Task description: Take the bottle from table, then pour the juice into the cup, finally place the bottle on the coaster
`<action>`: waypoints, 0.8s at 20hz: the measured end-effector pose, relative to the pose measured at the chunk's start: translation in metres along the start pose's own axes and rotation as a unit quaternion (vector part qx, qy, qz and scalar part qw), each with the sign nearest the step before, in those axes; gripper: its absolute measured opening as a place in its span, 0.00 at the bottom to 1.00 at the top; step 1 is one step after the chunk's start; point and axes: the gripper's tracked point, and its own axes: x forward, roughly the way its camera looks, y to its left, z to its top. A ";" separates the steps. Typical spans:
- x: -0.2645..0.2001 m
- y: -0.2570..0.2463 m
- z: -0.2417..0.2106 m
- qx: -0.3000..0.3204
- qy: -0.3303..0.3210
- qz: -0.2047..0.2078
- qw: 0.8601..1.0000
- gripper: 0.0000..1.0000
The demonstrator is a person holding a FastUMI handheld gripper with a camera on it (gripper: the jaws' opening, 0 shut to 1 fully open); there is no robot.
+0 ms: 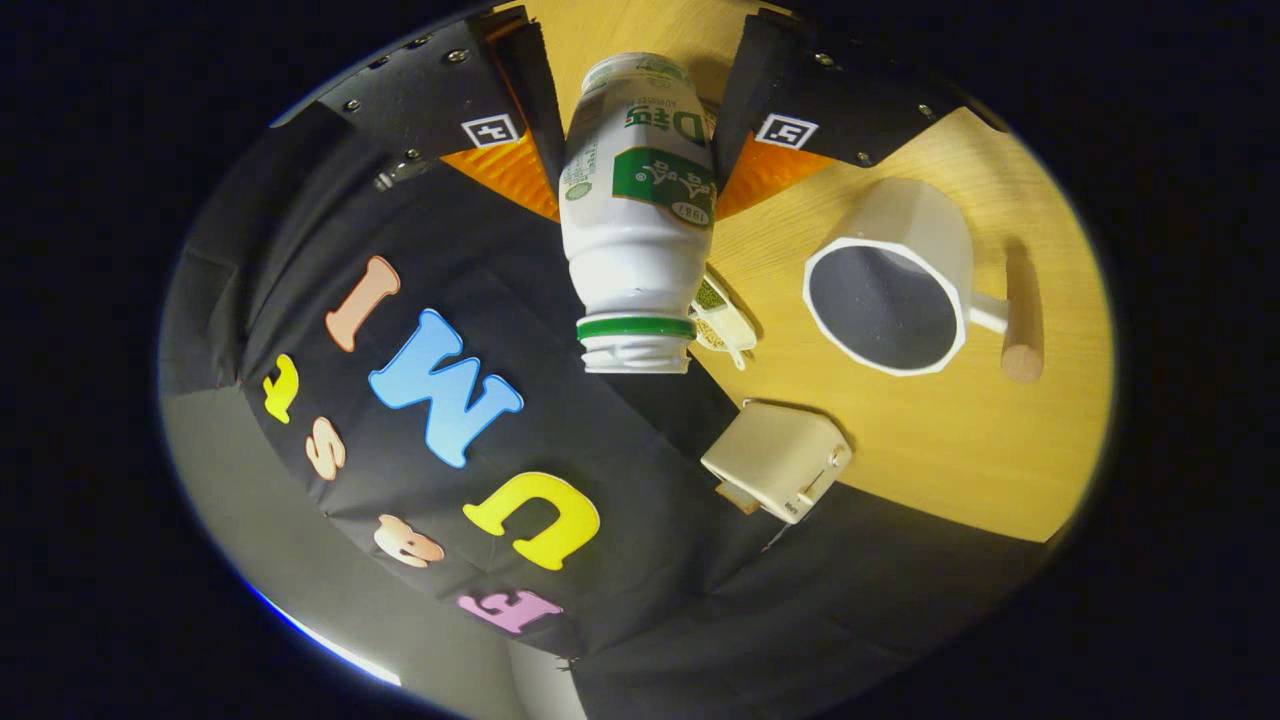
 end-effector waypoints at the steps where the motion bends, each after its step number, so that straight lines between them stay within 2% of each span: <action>1: 0.002 -0.001 -0.002 0.017 0.001 0.002 1.000 0.71; 6: 0.004 -0.003 -0.006 0.085 -0.004 0.013 0.996 0.71; 16: 0.016 -0.026 -0.005 0.178 -0.043 -0.015 0.983 0.71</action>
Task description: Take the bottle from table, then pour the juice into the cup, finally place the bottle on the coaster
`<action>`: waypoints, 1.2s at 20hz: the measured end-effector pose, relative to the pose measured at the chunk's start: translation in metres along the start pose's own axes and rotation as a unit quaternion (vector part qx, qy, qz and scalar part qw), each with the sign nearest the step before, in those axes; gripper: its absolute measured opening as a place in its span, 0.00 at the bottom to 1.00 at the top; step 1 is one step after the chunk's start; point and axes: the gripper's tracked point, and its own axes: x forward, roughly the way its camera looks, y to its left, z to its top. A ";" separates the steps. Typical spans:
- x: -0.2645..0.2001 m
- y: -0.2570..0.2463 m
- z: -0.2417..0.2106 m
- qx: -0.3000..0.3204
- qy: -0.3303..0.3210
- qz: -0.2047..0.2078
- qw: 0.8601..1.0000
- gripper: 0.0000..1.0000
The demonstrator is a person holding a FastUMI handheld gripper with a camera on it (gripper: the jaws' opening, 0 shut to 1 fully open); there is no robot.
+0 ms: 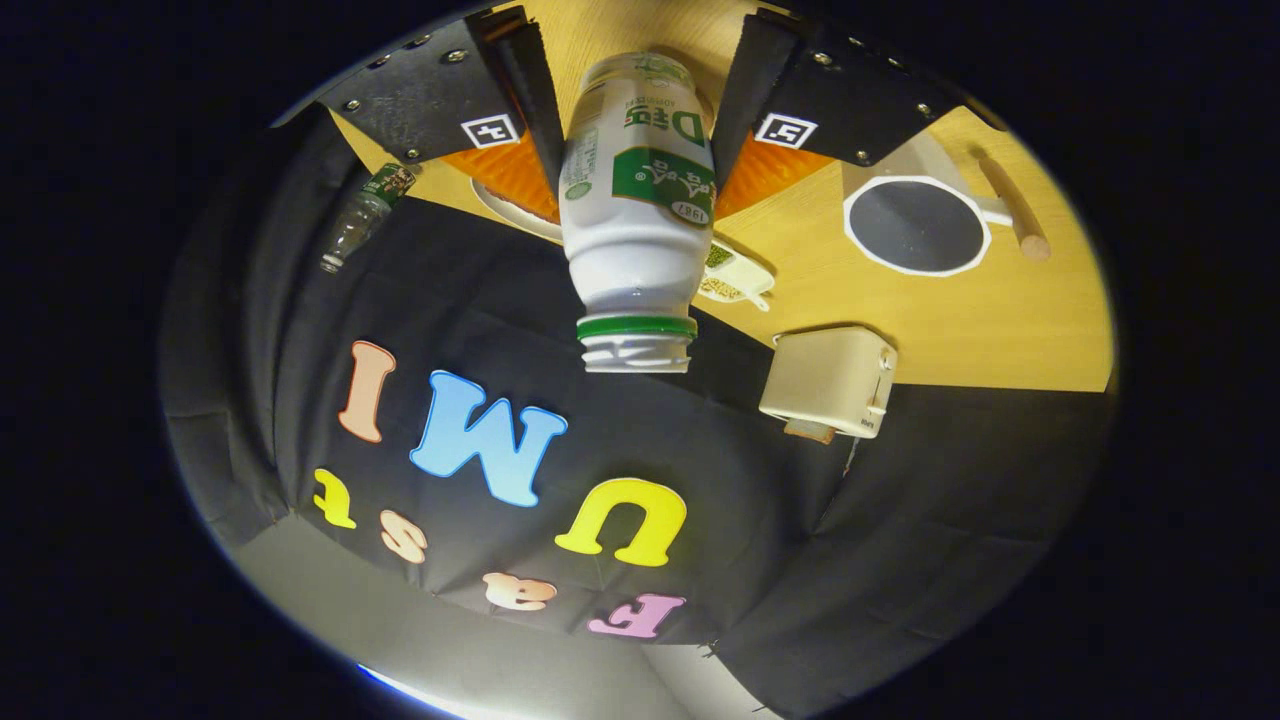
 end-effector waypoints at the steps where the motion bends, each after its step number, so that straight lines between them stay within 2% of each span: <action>1: 0.001 -0.001 0.002 0.014 -0.008 -0.002 1.000 0.71; 10: 0.026 -0.022 -0.014 0.131 -0.010 -0.024 0.991 0.71; 13: 0.035 -0.027 -0.020 0.132 -0.010 -0.037 0.990 0.71; 24: 0.052 -0.035 -0.034 0.175 0.001 -0.043 0.984 0.71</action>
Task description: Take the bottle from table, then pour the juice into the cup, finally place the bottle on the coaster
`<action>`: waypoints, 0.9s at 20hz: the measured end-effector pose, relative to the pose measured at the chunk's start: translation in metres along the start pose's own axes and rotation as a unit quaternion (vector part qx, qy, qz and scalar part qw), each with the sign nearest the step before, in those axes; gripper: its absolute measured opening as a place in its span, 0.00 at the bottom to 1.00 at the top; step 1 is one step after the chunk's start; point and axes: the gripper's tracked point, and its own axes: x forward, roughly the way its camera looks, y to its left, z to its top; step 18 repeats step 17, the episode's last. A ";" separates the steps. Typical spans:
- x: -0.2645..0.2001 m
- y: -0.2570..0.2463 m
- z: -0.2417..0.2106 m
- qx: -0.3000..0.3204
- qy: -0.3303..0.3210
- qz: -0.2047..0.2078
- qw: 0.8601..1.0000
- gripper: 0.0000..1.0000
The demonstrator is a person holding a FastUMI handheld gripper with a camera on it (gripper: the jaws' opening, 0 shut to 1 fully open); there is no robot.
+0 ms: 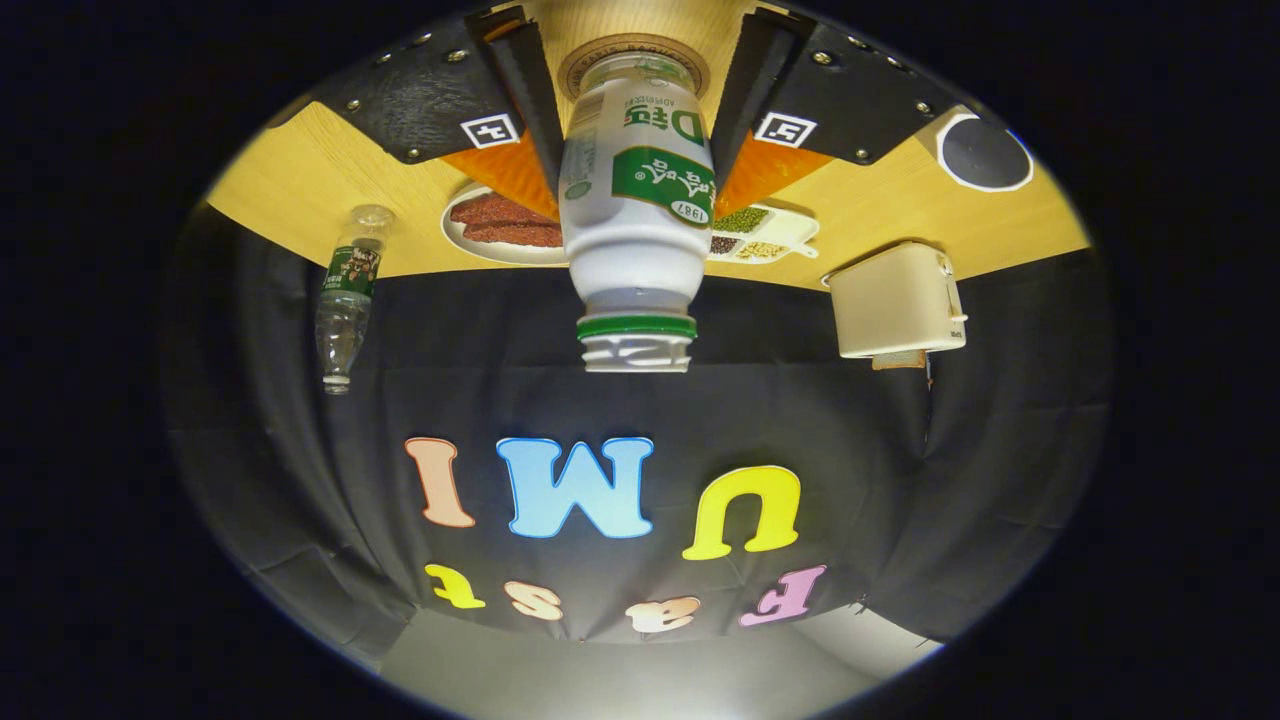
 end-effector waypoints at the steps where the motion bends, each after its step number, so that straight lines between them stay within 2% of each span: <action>1: 0.000 0.000 -0.001 -0.001 0.001 0.000 1.000 0.71; 8: 0.000 -0.002 -0.005 -0.009 0.008 -0.003 1.000 0.74; 10: 0.000 -0.003 -0.006 -0.002 0.009 -0.002 1.000 0.83; 18: -0.013 0.001 -0.003 -0.004 -0.001 0.002 1.000 0.83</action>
